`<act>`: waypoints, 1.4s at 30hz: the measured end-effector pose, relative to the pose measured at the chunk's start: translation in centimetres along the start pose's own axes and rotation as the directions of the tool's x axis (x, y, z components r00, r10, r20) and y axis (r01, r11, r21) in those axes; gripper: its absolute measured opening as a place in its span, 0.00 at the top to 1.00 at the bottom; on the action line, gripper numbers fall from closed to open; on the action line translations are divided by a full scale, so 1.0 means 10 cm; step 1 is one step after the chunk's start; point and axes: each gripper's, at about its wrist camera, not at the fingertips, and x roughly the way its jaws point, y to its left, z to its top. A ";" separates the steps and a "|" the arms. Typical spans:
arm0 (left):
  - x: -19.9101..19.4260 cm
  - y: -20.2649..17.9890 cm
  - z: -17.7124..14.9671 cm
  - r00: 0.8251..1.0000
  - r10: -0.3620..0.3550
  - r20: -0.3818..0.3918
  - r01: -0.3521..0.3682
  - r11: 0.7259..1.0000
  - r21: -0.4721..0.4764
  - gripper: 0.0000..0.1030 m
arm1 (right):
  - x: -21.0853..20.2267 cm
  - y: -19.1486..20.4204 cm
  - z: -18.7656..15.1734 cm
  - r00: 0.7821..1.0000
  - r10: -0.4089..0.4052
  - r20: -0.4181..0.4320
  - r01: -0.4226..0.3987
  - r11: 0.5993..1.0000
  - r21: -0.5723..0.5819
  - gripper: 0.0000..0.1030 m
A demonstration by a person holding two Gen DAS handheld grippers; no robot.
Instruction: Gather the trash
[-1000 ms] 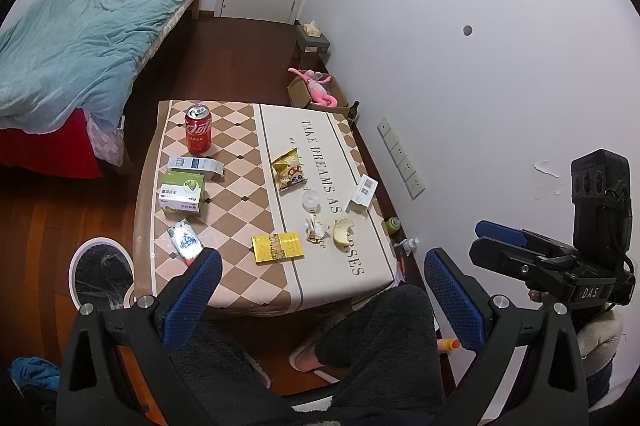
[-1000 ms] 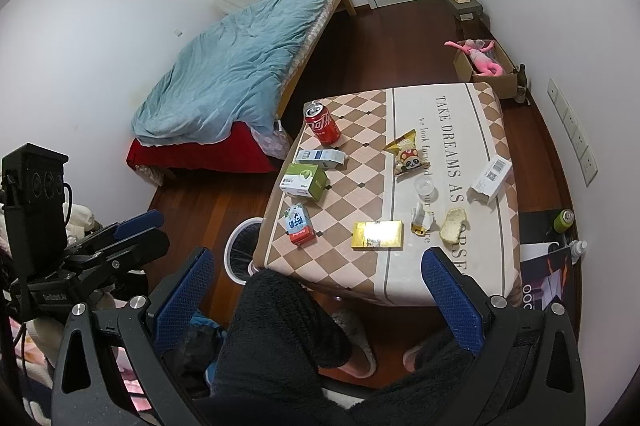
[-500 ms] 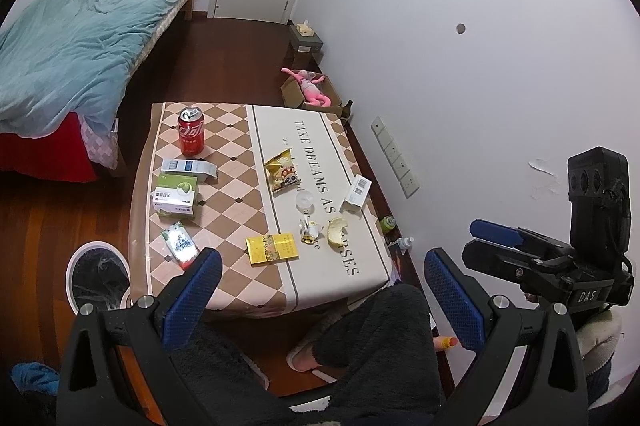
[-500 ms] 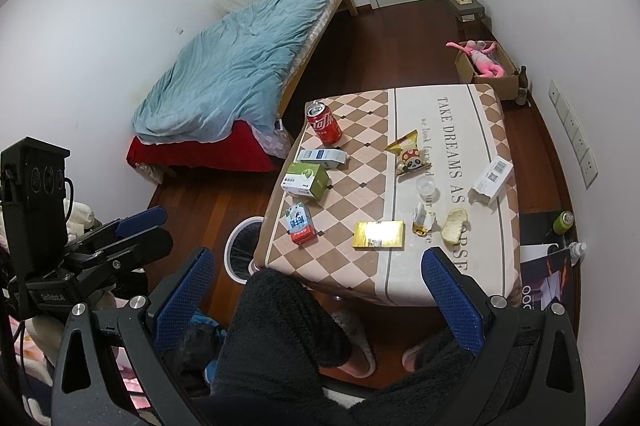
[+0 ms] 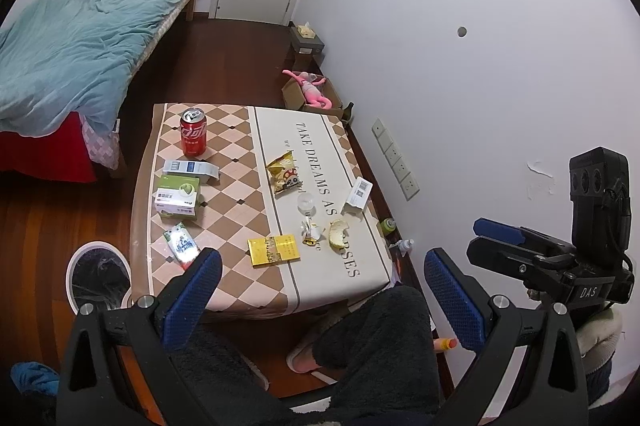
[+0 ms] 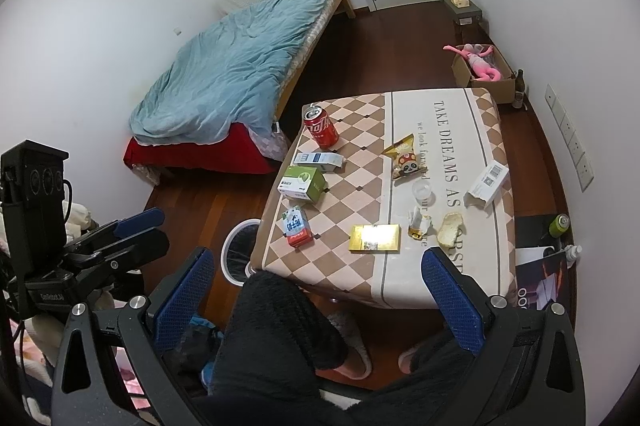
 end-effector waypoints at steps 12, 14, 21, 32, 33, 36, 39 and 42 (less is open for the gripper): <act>-0.03 0.05 -0.01 1.000 -0.005 0.003 0.005 1.000 -0.003 0.00 | -0.02 0.00 0.01 1.000 0.001 0.004 -0.001 1.000 0.000 0.00; -0.02 0.04 -0.01 1.000 -0.004 0.001 0.004 1.000 -0.001 0.00 | -0.03 0.00 0.01 1.000 0.002 0.005 -0.002 1.000 0.000 0.00; -0.03 0.06 -0.03 1.000 -0.004 0.002 0.004 1.000 0.001 0.00 | -0.02 0.01 0.00 1.000 0.002 0.004 -0.002 1.000 -0.001 0.00; -0.03 0.06 -0.02 1.000 -0.006 0.002 0.006 1.000 -0.001 0.00 | -0.02 0.01 0.00 1.000 0.000 0.006 0.000 1.000 -0.004 0.00; -0.04 0.06 -0.03 1.000 -0.005 0.002 0.005 1.000 0.000 0.00 | -0.02 0.01 -0.01 1.000 0.000 0.007 0.000 1.000 -0.005 0.00; -0.03 0.06 -0.03 1.000 0.000 0.002 0.000 1.000 -0.003 0.00 | -0.01 0.00 -0.01 1.000 0.001 0.008 -0.001 1.000 -0.004 0.00; 0.03 0.10 -0.04 0.997 0.080 0.005 -0.080 0.997 -0.017 0.00 | 0.00 0.01 -0.02 1.000 -0.004 0.011 0.004 1.000 -0.002 0.00; 0.24 0.26 -0.06 0.947 0.320 0.029 -0.319 0.947 -0.030 0.00 | 0.12 -0.01 -0.02 0.999 -0.054 -0.005 0.054 0.998 -0.022 0.00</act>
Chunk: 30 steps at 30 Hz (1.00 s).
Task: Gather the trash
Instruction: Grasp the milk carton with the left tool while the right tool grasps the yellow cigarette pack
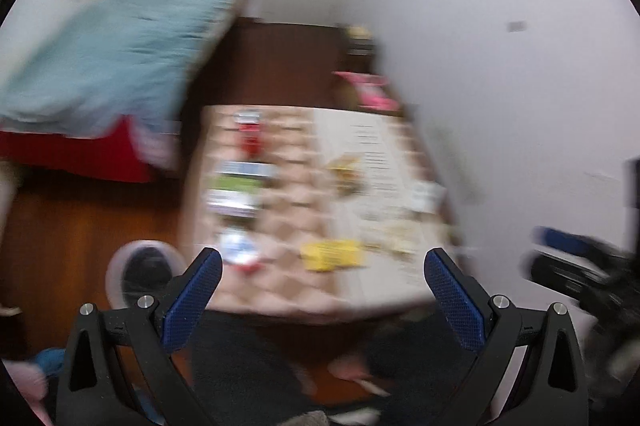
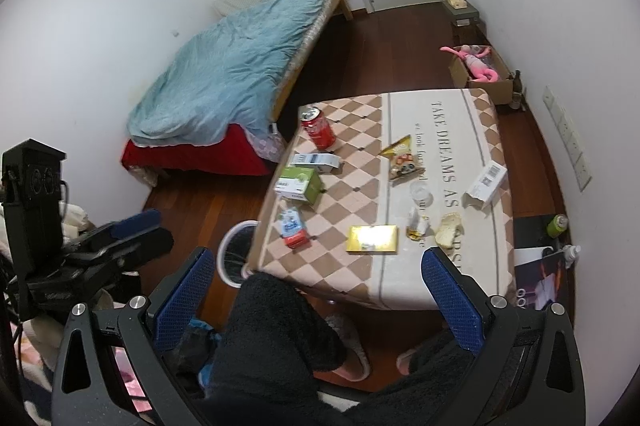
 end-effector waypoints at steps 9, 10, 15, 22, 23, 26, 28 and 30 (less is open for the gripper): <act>1.43 0.53 -0.54 0.915 0.351 -0.198 -0.366 0.930 -0.042 0.00 | 1.80 -0.12 -0.17 0.922 -0.286 -0.260 0.205 0.933 -0.296 0.00; 1.56 0.57 -0.61 0.904 0.363 -0.225 -0.381 0.923 -0.042 0.00 | 2.05 -0.14 -0.20 0.907 -0.303 -0.294 0.200 0.922 -0.332 0.00; 2.02 0.74 -0.81 0.867 0.371 -0.332 -0.412 0.909 -0.060 0.00 | 3.07 -0.10 -0.30 0.830 -0.409 -0.380 0.161 0.827 -0.538 0.09; 2.39 0.95 -0.89 0.838 0.352 -0.416 -0.432 0.895 -0.113 0.00 | 4.04 -0.02 -0.41 0.721 -0.533 -0.443 0.020 0.654 -0.756 0.15; 2.42 0.97 -0.91 0.835 0.350 -0.425 -0.434 0.893 -0.117 0.00 | 4.14 -0.01 -0.44 0.703 -0.552 -0.448 -0.002 0.628 -0.778 0.15; 2.53 1.02 -0.95 0.825 0.347 -0.447 -0.439 0.891 -0.119 0.00 | 4.38 0.01 -0.49 0.669 -0.588 -0.454 -0.057 0.569 -0.820 0.15; 2.58 1.07 -0.97 0.820 0.341 -0.459 -0.441 0.888 -0.130 0.00 | 4.46 0.04 -0.49 0.655 -0.599 -0.461 -0.094 0.540 -0.836 0.13; 2.63 1.10 -0.97 0.819 0.330 -0.469 -0.439 0.887 -0.142 0.00 | 4.51 0.05 -0.47 0.650 -0.592 -0.477 -0.124 0.537 -0.835 0.13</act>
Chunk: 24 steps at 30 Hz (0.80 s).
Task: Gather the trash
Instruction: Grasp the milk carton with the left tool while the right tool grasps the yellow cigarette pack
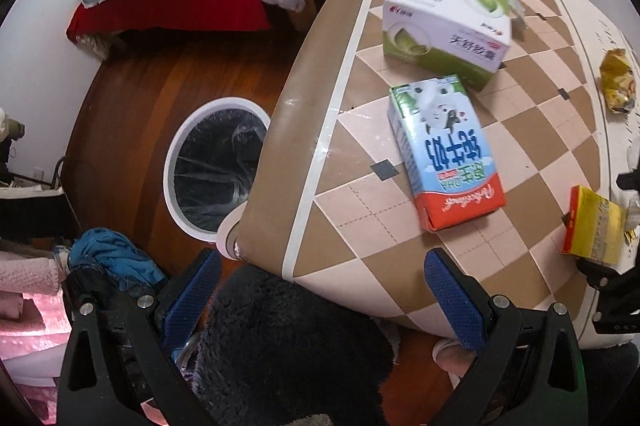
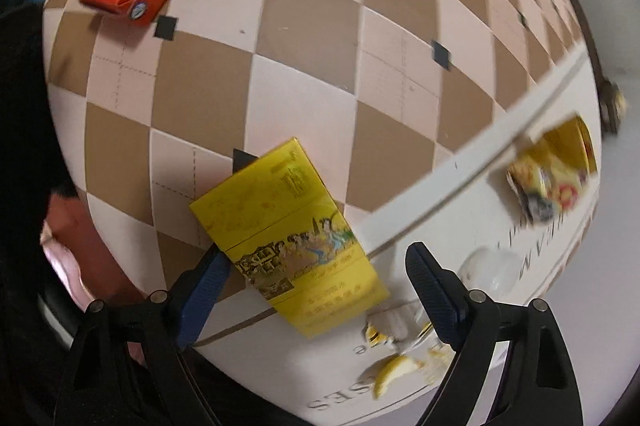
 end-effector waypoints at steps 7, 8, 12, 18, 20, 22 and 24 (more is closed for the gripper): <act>-0.06 -0.01 0.14 0.998 -0.069 0.012 0.070 0.997 -0.041 0.00 | 0.08 -0.39 -0.13 0.977 0.210 0.043 -0.214 0.934 0.287 0.29; -0.08 -0.01 0.18 0.996 -0.087 0.019 0.088 0.995 -0.050 0.00 | 0.08 -0.51 -0.22 0.966 0.244 0.090 -0.259 0.885 0.387 0.29; -0.10 -0.04 0.35 0.983 -0.185 0.014 0.185 0.978 -0.096 0.00 | 0.09 -0.86 -0.57 0.930 0.257 0.264 -0.369 0.634 0.680 0.30; 0.15 -0.32 0.58 0.956 -0.279 -0.090 0.269 0.957 -0.111 0.01 | 0.29 -0.94 -0.77 0.856 0.340 0.391 -0.507 0.401 0.763 0.14; 0.25 -0.39 0.62 0.956 -0.272 -0.110 0.261 0.960 -0.104 0.05 | 0.24 -0.89 -0.70 0.884 0.286 0.369 -0.465 0.476 0.746 0.14; 0.36 -0.47 0.64 0.961 -0.243 -0.134 0.233 0.968 -0.090 0.20 | 0.12 -0.83 -0.62 0.913 0.232 0.336 -0.408 0.542 0.735 0.14; 0.31 -0.53 0.66 0.974 -0.204 -0.097 0.198 0.978 -0.066 0.35 | 0.09 -0.78 -0.52 0.939 0.173 0.299 -0.341 0.600 0.723 0.14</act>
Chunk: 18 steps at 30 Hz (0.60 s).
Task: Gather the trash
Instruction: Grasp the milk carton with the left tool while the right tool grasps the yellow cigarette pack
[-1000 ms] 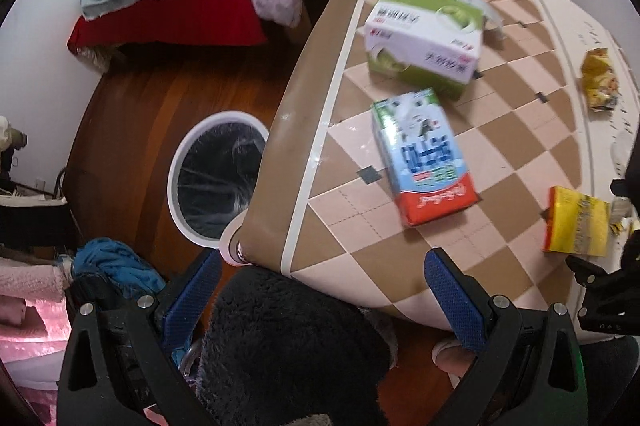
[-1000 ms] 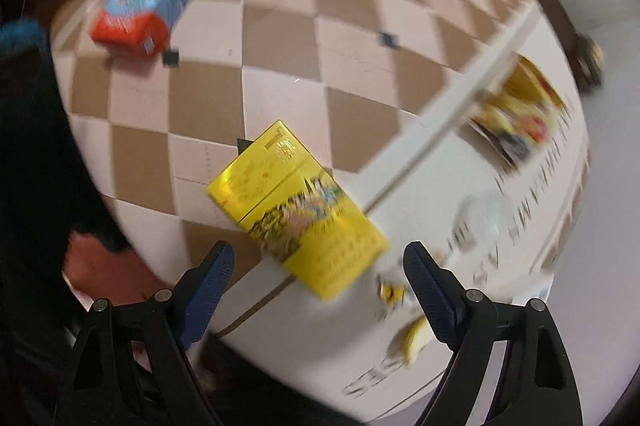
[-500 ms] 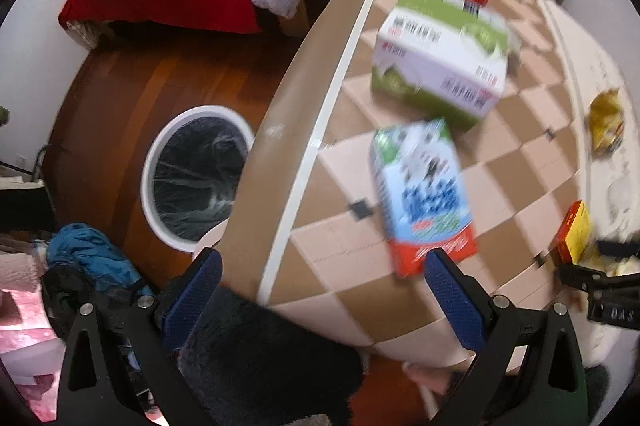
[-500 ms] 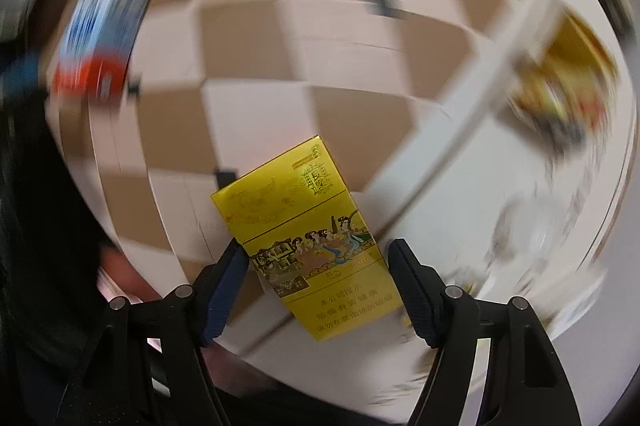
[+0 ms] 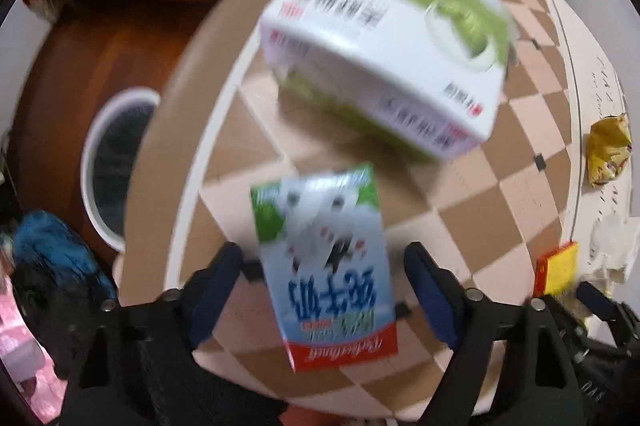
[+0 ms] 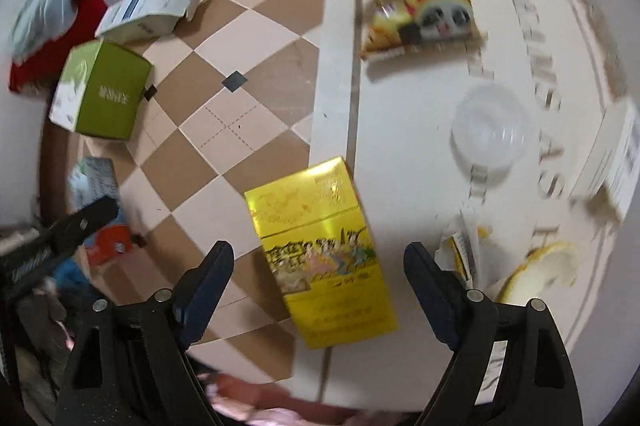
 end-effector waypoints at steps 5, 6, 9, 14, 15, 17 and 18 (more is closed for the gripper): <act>-0.16 -0.10 -0.09 0.998 0.039 0.044 -0.042 0.997 0.059 0.53 | 0.11 0.23 -0.12 0.996 -0.085 0.037 0.088 0.993 -0.079 0.34; -0.19 -0.12 -0.15 0.997 0.050 0.053 -0.054 0.996 0.076 0.53 | 0.11 0.28 -0.17 0.995 -0.084 0.048 0.088 0.993 -0.077 0.41; -0.25 -0.21 -0.37 0.996 0.059 0.060 -0.067 0.990 0.127 0.53 | 0.12 0.25 -0.32 0.998 -0.055 0.030 0.056 0.998 -0.018 0.41; -0.26 -0.42 -0.59 0.996 0.058 0.069 -0.071 0.976 0.204 0.52 | 0.08 0.05 -0.71 0.998 0.057 0.001 -0.057 0.983 0.175 0.41; -0.24 -0.46 -0.62 0.996 0.061 0.064 -0.073 0.974 0.214 0.50 | 0.10 0.06 -0.79 0.999 0.054 -0.006 -0.052 0.981 0.185 0.41; -0.25 -0.51 -0.64 0.994 0.071 0.086 -0.089 0.970 0.225 0.50 | 0.15 0.06 -0.87 0.999 0.046 -0.013 -0.043 0.981 0.190 0.40; -0.26 -0.51 -0.64 0.993 0.071 0.091 -0.090 0.970 0.224 0.50 | 0.16 0.10 -0.90 0.999 0.038 -0.002 -0.037 0.983 0.177 0.40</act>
